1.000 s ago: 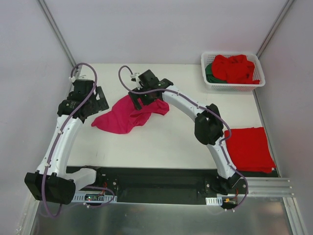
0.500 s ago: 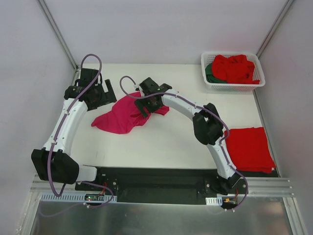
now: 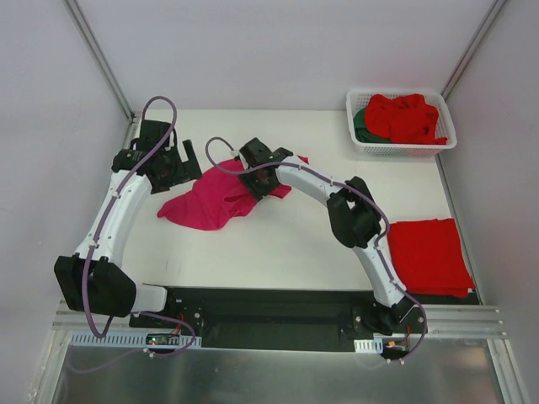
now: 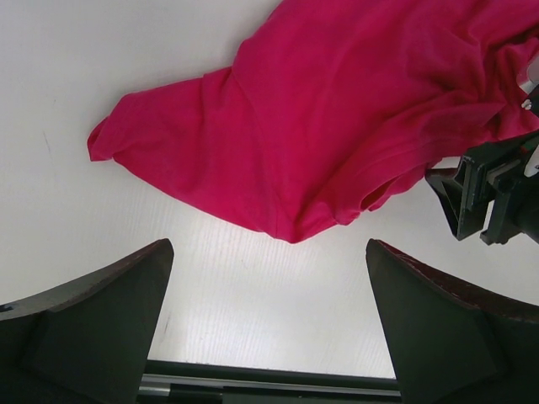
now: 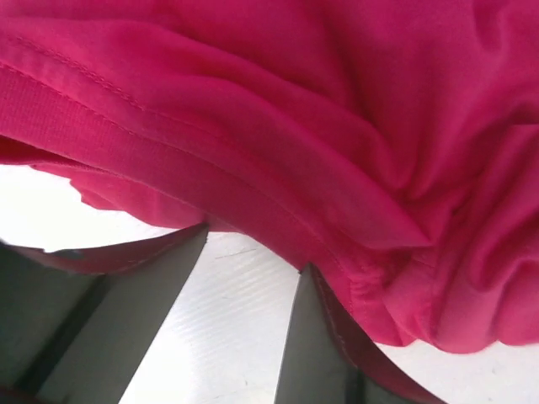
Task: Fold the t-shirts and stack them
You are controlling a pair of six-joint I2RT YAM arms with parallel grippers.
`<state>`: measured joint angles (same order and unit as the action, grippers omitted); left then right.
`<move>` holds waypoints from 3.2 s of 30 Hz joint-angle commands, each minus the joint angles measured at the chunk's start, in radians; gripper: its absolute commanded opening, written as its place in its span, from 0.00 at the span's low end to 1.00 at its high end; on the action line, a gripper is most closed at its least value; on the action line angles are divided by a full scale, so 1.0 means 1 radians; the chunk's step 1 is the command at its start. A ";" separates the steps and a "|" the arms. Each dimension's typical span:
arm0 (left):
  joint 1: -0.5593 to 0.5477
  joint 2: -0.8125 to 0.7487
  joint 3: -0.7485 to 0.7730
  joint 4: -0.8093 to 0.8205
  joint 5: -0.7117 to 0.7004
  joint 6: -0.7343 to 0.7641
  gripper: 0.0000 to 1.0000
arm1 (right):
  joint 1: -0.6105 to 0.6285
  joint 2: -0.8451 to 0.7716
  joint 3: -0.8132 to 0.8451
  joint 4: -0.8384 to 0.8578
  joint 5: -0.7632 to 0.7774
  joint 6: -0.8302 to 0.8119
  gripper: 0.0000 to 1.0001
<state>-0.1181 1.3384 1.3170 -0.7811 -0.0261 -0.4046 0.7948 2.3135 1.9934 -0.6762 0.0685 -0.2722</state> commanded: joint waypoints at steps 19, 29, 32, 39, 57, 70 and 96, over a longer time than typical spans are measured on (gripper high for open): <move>-0.160 0.015 -0.048 0.028 -0.047 -0.059 0.99 | 0.035 -0.083 -0.091 0.155 0.273 -0.032 0.52; -0.190 0.030 -0.061 0.037 -0.064 -0.071 0.99 | 0.046 -0.062 -0.113 0.175 0.349 -0.035 0.40; -0.193 0.035 -0.062 0.042 -0.066 -0.073 0.99 | 0.046 -0.060 -0.117 0.173 0.353 -0.039 0.05; -0.196 0.042 -0.062 0.048 -0.064 -0.071 0.99 | 0.040 -0.140 -0.200 0.159 0.464 -0.062 0.01; -0.199 0.051 -0.064 0.052 -0.067 -0.057 0.99 | 0.040 -0.152 -0.237 0.191 0.409 -0.071 0.71; -0.199 0.053 -0.067 0.052 -0.072 -0.053 0.99 | 0.034 -0.121 -0.209 0.112 0.375 -0.055 0.68; -0.199 0.059 -0.067 0.052 -0.090 -0.036 0.99 | 0.009 -0.344 -0.234 -0.124 0.626 -0.045 0.01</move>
<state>-0.3084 1.3975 1.2461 -0.7376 -0.0910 -0.4561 0.8028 2.1796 1.7603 -0.6807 0.5198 -0.3191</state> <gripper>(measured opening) 0.993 0.016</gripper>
